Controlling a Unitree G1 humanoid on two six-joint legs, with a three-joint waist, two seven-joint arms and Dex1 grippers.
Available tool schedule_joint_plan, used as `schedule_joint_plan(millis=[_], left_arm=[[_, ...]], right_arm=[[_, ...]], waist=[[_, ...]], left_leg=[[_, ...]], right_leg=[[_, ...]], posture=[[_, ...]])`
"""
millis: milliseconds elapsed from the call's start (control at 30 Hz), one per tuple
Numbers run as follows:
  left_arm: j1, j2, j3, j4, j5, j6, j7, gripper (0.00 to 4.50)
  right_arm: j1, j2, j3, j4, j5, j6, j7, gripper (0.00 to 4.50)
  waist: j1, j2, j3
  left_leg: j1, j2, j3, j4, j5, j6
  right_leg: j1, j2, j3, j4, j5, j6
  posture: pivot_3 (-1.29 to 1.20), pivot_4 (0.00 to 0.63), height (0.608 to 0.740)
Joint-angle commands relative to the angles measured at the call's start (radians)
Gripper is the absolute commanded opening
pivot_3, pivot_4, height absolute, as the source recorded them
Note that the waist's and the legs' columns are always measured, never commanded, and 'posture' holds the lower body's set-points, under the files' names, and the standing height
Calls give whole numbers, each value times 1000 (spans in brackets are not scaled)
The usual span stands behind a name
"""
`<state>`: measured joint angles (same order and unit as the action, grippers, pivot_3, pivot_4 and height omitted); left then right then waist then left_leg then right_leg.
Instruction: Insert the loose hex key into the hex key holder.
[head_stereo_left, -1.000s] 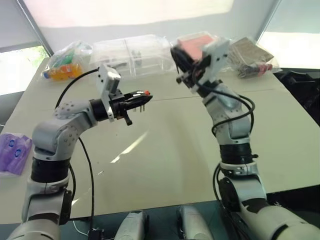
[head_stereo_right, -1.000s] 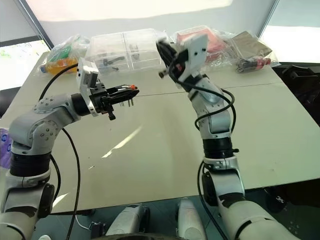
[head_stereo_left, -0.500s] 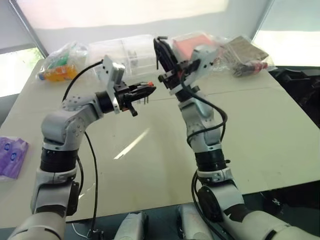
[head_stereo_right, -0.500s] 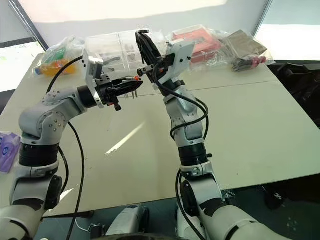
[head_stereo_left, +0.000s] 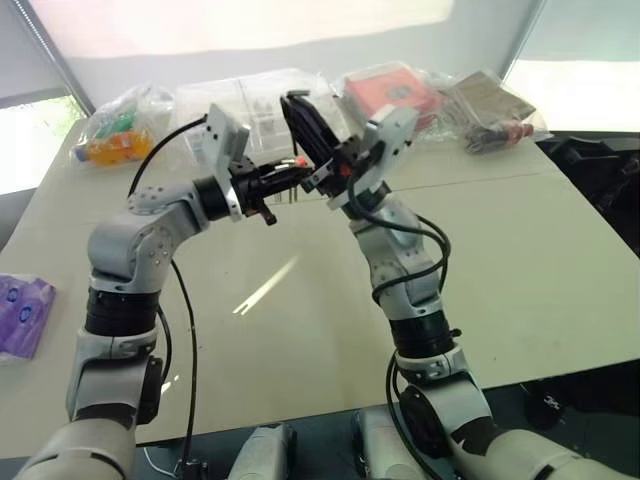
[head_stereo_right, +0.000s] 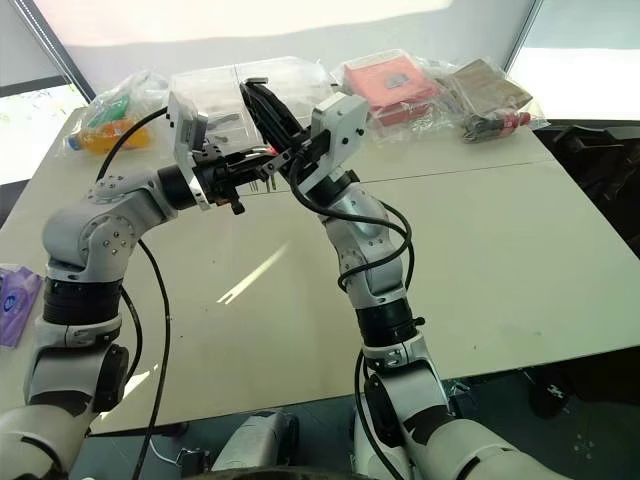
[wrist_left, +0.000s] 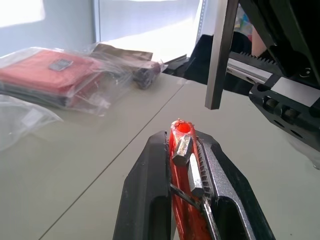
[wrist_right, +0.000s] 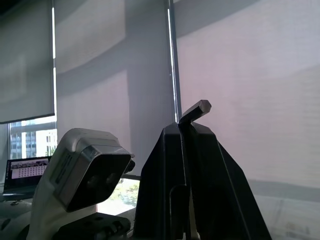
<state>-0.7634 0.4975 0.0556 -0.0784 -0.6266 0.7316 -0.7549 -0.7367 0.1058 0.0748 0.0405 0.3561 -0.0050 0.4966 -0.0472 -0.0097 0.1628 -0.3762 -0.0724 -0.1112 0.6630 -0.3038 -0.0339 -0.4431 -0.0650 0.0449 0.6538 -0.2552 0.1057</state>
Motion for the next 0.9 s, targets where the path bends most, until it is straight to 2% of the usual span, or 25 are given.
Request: schedule_joint_plan(millis=[33, 900], left_arm=[[-38, -2, 22, -15, -4, -20, 1, 98], [-20, 2, 32, -57, -24, 1, 12, 98]], right_arm=[[-8, 2, 7, -37, 4, -11, 2, 31], [-22, -9, -7, 66, -37, -101, 0, 31]], waist=[[1, 0, 0], [0, 0, 0]], left_leg=[[0, 0, 0, 0, 0, 0], [0, 0, 0, 0, 0, 0]], right_leg=[[0, 0, 0, 0, 0, 0], [0, 0, 0, 0, 0, 0]], posture=[[0, 150, 740], [0, 150, 740]])
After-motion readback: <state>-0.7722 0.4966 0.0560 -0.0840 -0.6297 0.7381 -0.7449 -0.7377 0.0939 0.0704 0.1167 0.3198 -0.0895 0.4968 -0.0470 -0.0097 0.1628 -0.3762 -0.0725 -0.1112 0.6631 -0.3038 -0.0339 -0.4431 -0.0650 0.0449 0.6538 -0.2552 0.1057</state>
